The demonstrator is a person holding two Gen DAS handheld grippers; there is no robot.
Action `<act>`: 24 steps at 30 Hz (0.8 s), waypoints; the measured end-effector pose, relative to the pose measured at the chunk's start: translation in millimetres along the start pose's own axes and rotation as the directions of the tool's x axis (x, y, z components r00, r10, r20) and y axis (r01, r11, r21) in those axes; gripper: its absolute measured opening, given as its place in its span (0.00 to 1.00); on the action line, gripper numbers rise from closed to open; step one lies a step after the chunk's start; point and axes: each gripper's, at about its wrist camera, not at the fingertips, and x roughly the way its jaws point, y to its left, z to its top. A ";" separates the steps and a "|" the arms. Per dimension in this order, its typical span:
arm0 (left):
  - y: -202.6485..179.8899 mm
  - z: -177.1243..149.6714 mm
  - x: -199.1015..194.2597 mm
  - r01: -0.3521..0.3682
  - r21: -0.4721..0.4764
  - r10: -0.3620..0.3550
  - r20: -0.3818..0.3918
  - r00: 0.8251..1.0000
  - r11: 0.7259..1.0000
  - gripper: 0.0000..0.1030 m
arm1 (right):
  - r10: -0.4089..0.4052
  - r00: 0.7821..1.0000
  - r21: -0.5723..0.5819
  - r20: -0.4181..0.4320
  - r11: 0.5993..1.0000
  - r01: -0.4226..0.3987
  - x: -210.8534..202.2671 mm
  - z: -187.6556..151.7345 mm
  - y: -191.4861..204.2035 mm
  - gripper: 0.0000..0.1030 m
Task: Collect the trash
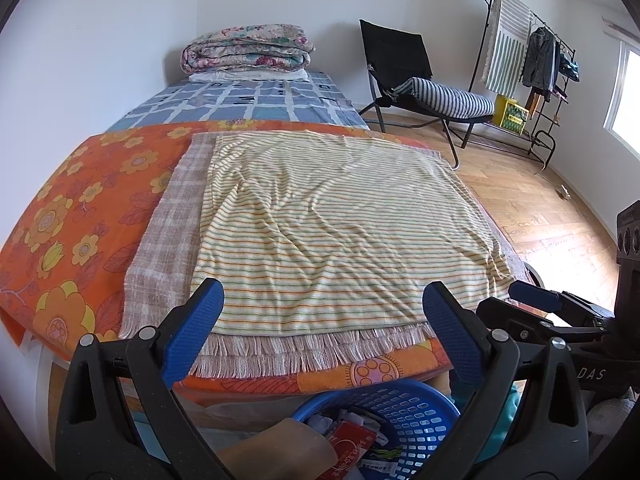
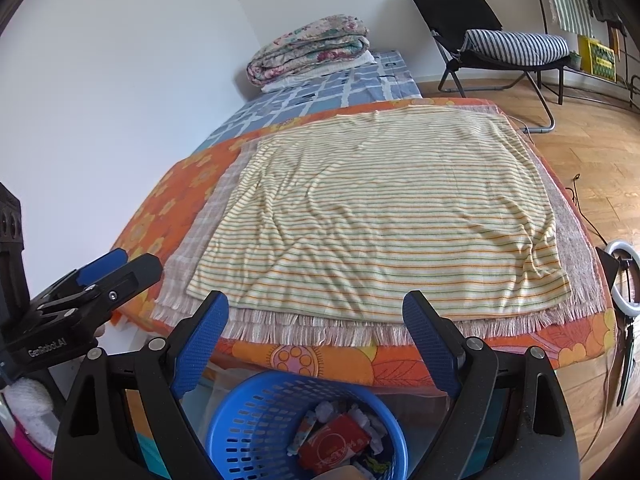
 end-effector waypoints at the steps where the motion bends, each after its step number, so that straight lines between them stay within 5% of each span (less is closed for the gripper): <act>1: -0.1 0.0 0.0 0.001 0.000 -0.001 0.000 1.000 1.000 0.98 | 0.000 1.000 0.001 0.000 1.000 0.000 -0.1 -0.3 0.0 0.87; 24: -0.1 -2.8 1.3 0.007 -0.022 -0.007 -0.011 1.000 1.000 0.98 | 0.012 0.999 0.033 -0.030 0.999 -0.011 5.5 -3.7 -5.1 0.87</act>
